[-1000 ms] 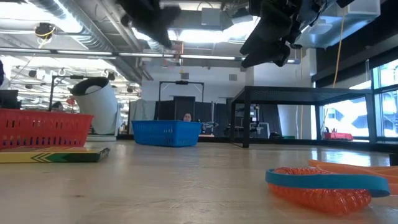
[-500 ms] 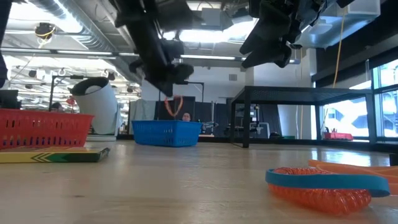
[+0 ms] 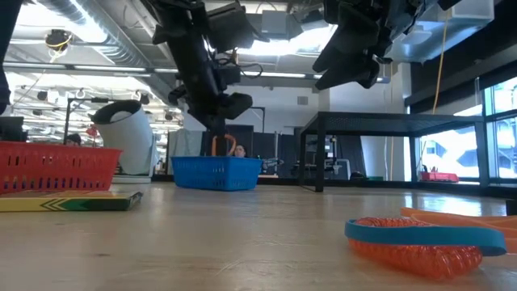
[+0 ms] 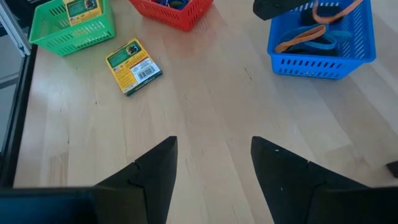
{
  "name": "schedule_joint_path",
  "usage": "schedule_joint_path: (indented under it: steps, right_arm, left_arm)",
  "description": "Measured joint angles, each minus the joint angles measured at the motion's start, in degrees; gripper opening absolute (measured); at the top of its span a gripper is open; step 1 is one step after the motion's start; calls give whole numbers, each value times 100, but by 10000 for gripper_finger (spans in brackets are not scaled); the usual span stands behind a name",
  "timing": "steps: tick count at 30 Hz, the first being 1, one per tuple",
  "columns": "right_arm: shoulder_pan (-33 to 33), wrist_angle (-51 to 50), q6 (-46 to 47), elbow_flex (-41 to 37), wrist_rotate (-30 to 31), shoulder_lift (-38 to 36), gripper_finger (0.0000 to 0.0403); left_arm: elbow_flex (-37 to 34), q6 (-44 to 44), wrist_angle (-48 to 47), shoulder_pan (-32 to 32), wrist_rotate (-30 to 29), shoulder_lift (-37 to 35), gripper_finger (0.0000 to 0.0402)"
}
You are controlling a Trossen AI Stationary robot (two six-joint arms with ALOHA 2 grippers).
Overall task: Pick & Place Office Desk Supplies
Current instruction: Put the orange rubber band into the blue bin, then put the blue rubber band into the blue bin
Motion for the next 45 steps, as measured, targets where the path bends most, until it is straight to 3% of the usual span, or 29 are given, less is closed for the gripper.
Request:
schedule_joint_path:
  steps: [11, 18, 26, 34, 39, 45]
  right_arm:
    - [0, -23, -74, 0, 0, 0, 208]
    - [-1, -638, -72, 0, 0, 0, 207]
    - [-2, -1674, -70, 0, 0, 0, 207]
    - [-2, -1809, -125, 0, 6, 0, 207]
    - [-2, -1797, -290, 0, 92, 0, 207]
    - [-2, -1757, -441, 0, 107, 0, 207]
  left_arm:
    - [11, -220, -14, 0, 161, -56, 132]
    - [480, -246, 66, -62, 341, -421, 147]
    - [643, 842, 842, -737, 2543, -413, 144]
    - [520, 1662, 894, -1897, 4075, -134, 144]
    - [481, 2302, 1024, -2560, 4575, 124, 144]
    - [479, 3073, 2093, -3108, 4605, 663, 143]
